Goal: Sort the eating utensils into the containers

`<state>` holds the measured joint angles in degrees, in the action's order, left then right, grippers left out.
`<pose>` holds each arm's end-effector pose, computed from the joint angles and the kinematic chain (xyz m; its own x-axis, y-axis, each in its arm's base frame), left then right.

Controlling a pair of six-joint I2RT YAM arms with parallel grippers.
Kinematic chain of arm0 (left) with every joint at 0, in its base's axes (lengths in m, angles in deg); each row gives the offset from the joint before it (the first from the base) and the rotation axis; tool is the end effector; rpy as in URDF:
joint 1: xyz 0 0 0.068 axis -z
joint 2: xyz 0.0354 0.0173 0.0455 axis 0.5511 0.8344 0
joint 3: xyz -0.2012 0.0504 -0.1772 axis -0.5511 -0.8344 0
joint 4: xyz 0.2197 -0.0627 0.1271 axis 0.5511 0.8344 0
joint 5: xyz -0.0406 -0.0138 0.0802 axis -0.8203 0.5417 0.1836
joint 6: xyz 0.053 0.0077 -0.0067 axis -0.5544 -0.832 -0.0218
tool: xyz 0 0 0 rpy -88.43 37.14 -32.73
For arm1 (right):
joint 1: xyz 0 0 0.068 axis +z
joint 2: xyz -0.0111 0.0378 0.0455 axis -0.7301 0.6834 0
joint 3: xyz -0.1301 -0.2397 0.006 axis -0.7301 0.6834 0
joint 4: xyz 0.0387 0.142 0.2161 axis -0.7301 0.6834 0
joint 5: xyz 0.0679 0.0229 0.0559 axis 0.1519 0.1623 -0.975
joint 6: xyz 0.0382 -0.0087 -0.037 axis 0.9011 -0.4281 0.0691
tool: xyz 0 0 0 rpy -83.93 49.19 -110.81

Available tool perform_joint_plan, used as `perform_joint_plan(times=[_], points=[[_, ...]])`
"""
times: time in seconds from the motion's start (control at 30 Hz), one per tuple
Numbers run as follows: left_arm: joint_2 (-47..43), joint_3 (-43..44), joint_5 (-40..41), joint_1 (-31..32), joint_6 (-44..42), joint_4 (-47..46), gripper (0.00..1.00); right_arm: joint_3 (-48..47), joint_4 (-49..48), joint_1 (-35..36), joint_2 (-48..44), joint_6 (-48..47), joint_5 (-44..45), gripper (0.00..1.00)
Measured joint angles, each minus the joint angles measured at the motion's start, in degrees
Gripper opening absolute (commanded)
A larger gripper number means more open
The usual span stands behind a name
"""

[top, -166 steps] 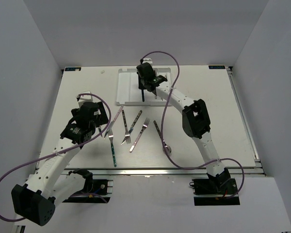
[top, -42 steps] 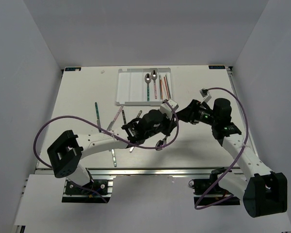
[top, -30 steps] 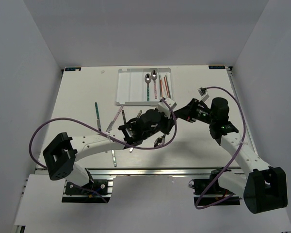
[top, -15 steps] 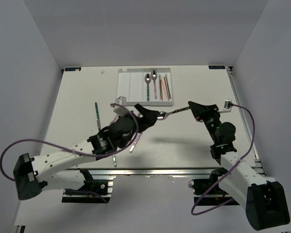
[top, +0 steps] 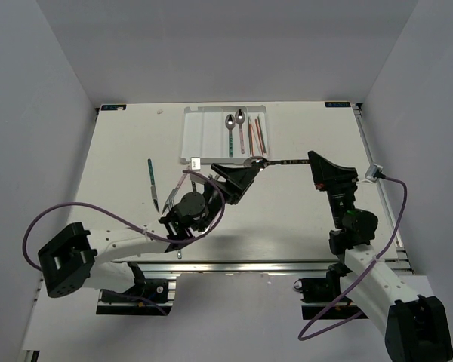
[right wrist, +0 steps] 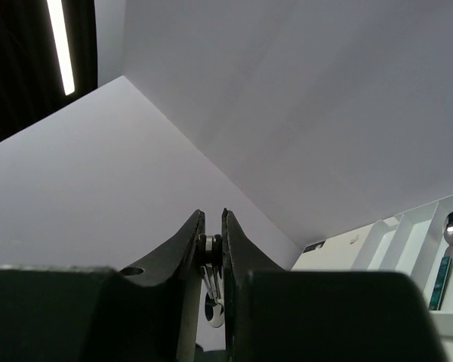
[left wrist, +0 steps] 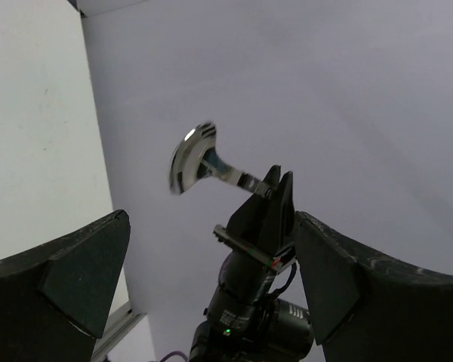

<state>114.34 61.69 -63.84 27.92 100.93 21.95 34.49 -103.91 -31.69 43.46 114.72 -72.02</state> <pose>0.1466 -0.2371 0.2777 -0.5623 -0.7930 -0.2346 0.1993 0.1454 -0.9691 0.1510 0.0411 0.2859 0.0525 0.9279 -0.3691 -0.6578 0.3103 0.6864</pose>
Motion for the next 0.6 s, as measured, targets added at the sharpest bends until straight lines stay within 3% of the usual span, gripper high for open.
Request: perform_joint_plan(times=[0.13,0.2,0.27,0.3,0.33,0.4,0.5,0.53,0.6], points=[[5.6,2.1,-1.5,-0.7,0.9,-6.3,0.98,0.7,-0.6,0.3,0.5,0.6,-1.4,0.00],[8.0,2.4,-2.7,-1.3,1.4,-9.4,0.91,0.7,-0.6,0.3,1.0,0.8,-2.3,0.00],[9.2,2.4,-3.8,-2.1,1.6,-11.1,0.79,0.7,-0.6,0.5,1.3,0.9,-3.3,0.00],[9.6,2.5,-4.4,-2.6,1.5,-11.6,0.63,0.7,-0.6,0.6,1.2,1.0,-3.6,0.00],[9.9,2.6,-4.8,-3.1,1.3,-11.9,0.57,0.7,-0.6,0.6,1.2,1.0,-3.9,0.00],[9.9,2.8,-5.4,-4.0,0.2,-12.0,0.47,0.6,-0.6,0.7,0.8,1.5,-4.1,0.00],[9.7,3.0,-5.7,-4.6,-2.0,-11.8,0.40,0.6,-0.4,0.7,-0.1,2.4,-4.1,0.00],[9.6,3.0,-5.7,-4.6,-2.7,-11.7,0.31,0.6,-0.2,0.8,-0.3,2.6,-4.0,0.00],[9.2,3.1,-5.7,-4.9,-4.2,-11.2,0.22,0.6,0.3,1.0,-0.6,3.1,-3.5,0.00]])
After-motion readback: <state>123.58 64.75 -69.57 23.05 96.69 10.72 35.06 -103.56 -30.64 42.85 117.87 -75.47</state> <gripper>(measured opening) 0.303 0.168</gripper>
